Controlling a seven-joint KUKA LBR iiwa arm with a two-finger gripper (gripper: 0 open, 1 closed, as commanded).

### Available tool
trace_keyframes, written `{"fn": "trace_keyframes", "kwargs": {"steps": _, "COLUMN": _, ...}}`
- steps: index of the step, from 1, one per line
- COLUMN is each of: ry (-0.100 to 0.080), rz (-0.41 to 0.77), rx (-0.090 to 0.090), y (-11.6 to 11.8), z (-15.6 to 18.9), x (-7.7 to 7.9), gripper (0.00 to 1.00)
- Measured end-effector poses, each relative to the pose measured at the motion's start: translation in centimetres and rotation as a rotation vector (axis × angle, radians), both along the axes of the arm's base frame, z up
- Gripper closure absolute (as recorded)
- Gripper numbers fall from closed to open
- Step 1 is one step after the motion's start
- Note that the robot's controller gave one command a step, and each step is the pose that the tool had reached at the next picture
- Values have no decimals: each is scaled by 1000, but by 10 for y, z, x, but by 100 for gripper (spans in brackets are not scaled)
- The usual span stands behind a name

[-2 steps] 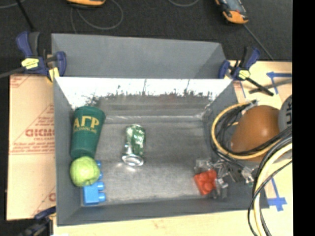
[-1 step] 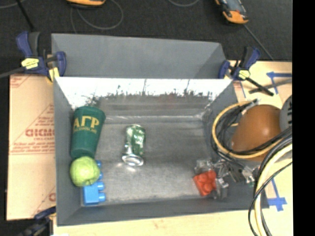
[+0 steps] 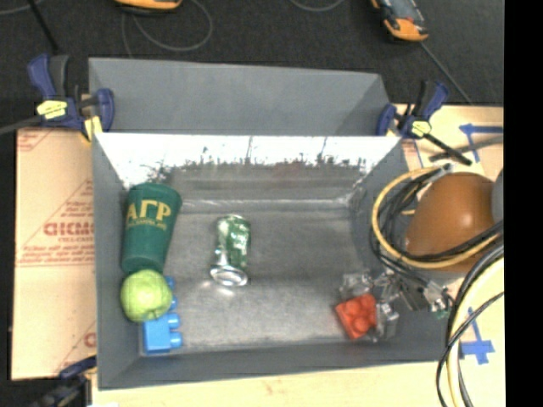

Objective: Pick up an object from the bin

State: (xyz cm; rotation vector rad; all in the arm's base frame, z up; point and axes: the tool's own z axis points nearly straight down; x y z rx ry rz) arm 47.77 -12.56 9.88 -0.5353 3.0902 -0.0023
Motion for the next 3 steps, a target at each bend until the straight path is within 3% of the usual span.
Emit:
{"fn": "trace_keyframes", "kwargs": {"steps": 2, "ry": 0, "rz": -1, "rx": -2, "y": -1, "z": 18, "x": 1, "gripper": 100}}
{"fn": "trace_keyframes", "kwargs": {"steps": 3, "ry": 10, "rz": -1, "rx": 1, "y": 0, "z": 29, "x": -1, "gripper": 100}}
